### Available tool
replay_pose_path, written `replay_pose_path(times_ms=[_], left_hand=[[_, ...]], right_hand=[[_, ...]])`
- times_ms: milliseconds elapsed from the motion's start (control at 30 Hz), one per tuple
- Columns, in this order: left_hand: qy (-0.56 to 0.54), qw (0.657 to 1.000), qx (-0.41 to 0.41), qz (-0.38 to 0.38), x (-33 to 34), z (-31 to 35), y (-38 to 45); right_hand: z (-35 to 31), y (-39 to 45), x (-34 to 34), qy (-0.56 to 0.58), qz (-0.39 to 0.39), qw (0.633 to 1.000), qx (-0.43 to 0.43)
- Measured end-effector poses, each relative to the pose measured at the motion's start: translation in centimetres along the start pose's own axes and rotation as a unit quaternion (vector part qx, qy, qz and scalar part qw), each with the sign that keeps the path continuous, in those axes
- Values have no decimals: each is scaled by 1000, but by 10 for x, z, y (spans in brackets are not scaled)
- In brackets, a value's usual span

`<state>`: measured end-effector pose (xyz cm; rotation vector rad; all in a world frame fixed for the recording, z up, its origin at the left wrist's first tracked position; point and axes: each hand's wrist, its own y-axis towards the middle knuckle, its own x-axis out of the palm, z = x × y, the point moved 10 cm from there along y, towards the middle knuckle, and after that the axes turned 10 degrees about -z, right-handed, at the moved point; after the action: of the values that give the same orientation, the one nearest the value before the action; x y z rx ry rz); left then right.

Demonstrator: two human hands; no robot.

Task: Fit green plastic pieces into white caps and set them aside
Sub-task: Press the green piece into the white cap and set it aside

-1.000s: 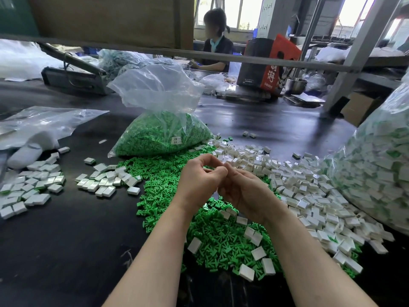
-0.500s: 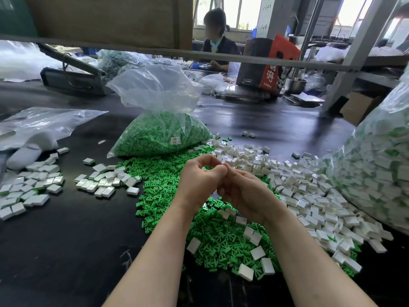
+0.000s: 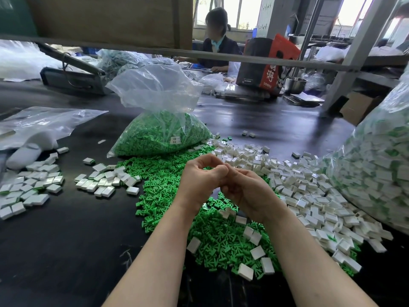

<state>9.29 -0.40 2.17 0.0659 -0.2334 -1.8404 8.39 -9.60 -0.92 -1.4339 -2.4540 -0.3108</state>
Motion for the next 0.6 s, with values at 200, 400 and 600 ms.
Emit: replay_pose_path(times_ms=[200,400,600], left_hand=[[7,1000,-2,0,0,1,-2],[-13,1000,-2,-3,-2,4,-3],[-55,998,-33,14,-8,-2,-6]], right_hand=[[-2,0,0,-20,-3,1000,-6],[1,2,1,-32,11,999,8],[5,4,5,-11,12,999,30]])
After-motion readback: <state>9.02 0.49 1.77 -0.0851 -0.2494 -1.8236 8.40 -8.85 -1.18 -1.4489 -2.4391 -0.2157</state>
